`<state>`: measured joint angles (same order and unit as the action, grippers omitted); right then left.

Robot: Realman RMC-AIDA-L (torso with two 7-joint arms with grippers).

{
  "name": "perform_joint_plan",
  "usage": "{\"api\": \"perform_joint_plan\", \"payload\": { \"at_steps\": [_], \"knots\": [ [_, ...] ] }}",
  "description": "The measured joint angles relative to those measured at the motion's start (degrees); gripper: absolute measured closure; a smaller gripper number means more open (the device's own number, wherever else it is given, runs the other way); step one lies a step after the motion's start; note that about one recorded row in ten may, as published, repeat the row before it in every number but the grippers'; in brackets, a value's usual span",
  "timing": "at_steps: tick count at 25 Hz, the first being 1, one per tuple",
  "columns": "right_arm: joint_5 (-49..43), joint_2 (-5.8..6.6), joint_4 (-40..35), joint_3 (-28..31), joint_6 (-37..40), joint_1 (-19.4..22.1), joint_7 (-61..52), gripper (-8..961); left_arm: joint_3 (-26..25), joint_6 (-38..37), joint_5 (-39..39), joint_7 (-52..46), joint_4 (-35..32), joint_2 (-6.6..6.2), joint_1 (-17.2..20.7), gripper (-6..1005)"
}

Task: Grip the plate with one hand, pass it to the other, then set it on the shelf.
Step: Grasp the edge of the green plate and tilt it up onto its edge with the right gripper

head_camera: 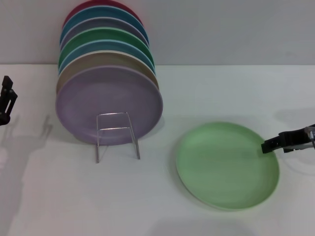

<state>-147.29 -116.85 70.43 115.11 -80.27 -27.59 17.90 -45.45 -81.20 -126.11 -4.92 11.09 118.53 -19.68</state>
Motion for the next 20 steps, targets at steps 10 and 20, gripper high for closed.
{"api": "perform_joint_plan", "payload": {
  "at_steps": [10,20],
  "knots": [
    [-0.6,-0.24,-4.7,0.0,1.0,-1.9,1.0,345,-0.2,0.0,0.0,0.0,-0.8,-0.06,-0.4,231],
    [-0.8,-0.3,-6.4,0.0,1.3,-2.4,1.0,565,-0.3,0.0,0.0,0.0,-0.8,-0.06,-0.4,231]
  ]
}}
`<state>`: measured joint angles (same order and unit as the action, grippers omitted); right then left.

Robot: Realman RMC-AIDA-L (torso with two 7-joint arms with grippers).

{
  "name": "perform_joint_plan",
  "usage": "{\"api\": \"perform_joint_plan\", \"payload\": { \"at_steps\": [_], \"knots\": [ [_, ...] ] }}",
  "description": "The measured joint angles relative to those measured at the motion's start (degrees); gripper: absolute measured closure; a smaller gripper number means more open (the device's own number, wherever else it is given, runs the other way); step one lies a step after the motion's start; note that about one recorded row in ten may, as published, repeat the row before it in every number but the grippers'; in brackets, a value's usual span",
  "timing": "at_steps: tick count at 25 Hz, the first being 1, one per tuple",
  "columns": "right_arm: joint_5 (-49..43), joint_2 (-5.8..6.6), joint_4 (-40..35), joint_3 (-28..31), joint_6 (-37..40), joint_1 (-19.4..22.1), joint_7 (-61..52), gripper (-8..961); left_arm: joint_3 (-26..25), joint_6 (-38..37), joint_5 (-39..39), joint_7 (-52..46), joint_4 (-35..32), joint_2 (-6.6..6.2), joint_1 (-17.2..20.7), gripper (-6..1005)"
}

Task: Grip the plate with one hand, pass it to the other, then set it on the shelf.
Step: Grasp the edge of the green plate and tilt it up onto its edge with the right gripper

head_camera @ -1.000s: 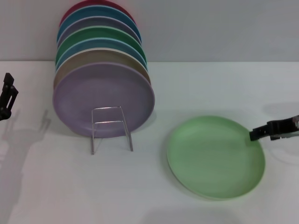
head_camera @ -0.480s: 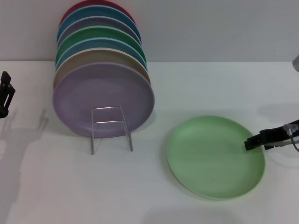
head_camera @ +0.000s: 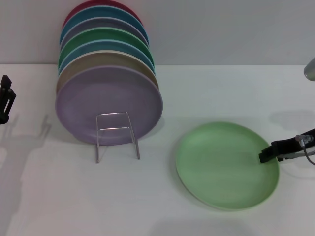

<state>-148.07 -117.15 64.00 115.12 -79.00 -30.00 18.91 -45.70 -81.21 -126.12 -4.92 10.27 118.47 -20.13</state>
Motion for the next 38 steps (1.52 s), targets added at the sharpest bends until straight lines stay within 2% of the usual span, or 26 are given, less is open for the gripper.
{"api": "perform_joint_plan", "payload": {
  "at_steps": [14,19,24,27,28,32,38],
  "knots": [
    [-0.4,0.23,-1.3,-0.3,0.2,-0.6,0.5,601,0.0,0.0,0.0,0.0,0.0,0.06,0.0,230],
    [-0.9,0.26,-1.4,-0.3,0.2,-0.6,1.5,788,0.0,0.0,0.0,0.0,0.0,0.11,0.1,231],
    [-1.2,0.04,-1.4,0.0,0.8,-0.6,2.8,800,0.0,0.0,0.0,0.0,0.0,0.17,0.1,230],
    [-1.5,-0.01,-1.4,0.0,1.2,-0.5,2.9,904,0.0,0.0,0.0,0.0,0.0,0.18,0.2,230],
    [-1.5,-0.04,-1.4,0.0,1.4,-0.5,2.9,904,0.0,0.0,0.0,0.0,0.1,0.18,0.3,230],
    [-1.5,-0.4,1.1,0.1,2.6,0.4,3.0,906,0.0,0.0,0.0,0.0,0.2,0.18,0.5,230],
    [-1.5,-1.58,10.1,0.2,6.6,3.6,3.3,914,0.0,-0.1,0.0,0.0,0.1,0.18,0.5,230]
  ]
}}
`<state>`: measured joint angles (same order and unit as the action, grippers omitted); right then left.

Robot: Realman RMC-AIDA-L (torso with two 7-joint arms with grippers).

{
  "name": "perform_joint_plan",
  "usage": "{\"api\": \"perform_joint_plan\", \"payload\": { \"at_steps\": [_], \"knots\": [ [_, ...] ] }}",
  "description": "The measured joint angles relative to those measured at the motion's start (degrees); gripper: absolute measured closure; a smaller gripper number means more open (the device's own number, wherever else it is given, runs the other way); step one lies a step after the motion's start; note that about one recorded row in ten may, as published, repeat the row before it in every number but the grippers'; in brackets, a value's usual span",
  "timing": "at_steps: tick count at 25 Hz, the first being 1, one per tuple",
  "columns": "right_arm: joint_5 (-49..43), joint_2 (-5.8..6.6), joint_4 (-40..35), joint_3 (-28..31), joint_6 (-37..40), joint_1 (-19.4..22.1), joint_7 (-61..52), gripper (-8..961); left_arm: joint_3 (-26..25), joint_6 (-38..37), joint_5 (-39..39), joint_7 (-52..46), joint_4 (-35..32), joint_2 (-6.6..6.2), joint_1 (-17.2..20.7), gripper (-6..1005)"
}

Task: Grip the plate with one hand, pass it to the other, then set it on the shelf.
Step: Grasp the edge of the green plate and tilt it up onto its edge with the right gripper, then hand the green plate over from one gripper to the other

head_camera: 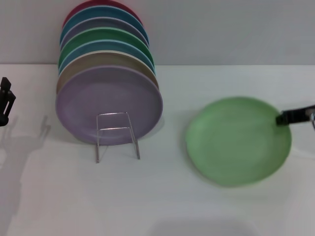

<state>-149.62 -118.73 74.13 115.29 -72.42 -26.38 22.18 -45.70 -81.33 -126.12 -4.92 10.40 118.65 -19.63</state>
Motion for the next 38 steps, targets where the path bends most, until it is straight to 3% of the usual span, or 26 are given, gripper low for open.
{"api": "perform_joint_plan", "payload": {
  "at_steps": [9,21,30,38],
  "knots": [
    [0.7,-0.31,10.4,-4.3,12.4,5.5,0.3,926,0.0,0.0,-0.3,0.0,0.1,0.0,-0.1,230],
    [0.9,-0.41,8.8,-17.7,39.2,10.1,3.4,928,0.6,0.1,-0.4,-0.4,0.9,0.16,-0.6,230],
    [0.2,-0.41,2.0,-28.3,64.7,14.5,5.1,929,0.6,-0.4,-0.4,-0.4,2.1,0.13,-0.1,230],
    [0.5,-0.47,-13.4,-35.3,89.6,12.7,3.9,930,0.5,-0.5,-0.4,-0.6,2.1,0.13,-0.1,230]
  ]
}}
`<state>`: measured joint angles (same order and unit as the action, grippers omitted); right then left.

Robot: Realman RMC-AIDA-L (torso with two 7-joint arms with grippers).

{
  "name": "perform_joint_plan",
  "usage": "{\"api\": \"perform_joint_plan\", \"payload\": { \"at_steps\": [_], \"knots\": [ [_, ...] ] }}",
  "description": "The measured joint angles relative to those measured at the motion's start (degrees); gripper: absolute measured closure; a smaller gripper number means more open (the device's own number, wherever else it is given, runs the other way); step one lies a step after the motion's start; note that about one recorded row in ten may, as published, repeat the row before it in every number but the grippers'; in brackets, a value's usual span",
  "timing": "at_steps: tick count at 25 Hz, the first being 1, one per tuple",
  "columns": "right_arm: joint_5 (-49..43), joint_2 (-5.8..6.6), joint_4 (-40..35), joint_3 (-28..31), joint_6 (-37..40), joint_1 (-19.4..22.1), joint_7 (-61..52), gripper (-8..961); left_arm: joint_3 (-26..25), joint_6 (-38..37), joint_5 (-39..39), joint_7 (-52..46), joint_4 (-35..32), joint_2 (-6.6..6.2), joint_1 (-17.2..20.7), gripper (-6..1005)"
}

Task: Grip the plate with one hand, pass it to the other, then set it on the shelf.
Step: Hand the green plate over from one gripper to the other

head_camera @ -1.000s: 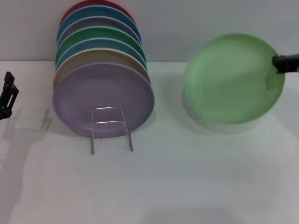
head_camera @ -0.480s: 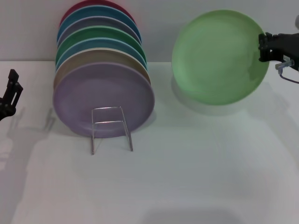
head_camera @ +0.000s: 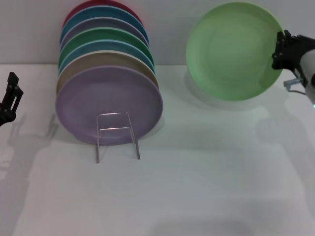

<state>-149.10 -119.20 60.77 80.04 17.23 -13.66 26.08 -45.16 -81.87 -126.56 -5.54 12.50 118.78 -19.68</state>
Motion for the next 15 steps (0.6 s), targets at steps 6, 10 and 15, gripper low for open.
{"api": "perform_joint_plan", "payload": {
  "at_steps": [6,10,15],
  "knots": [
    [0.1,-0.4,-12.1,-5.1,18.0,-2.7,-5.6,930,0.1,0.0,0.0,0.0,0.1,0.03,0.0,230],
    [1.8,-0.53,-19.0,-9.8,30.5,-2.8,-10.7,930,1.4,-1.6,0.0,-0.2,1.9,-0.01,1.4,230],
    [8.7,-0.51,-24.1,-18.3,43.5,-0.6,-12.0,930,6.4,-7.2,-0.1,-0.2,3.2,0.06,3.1,231]
  ]
}}
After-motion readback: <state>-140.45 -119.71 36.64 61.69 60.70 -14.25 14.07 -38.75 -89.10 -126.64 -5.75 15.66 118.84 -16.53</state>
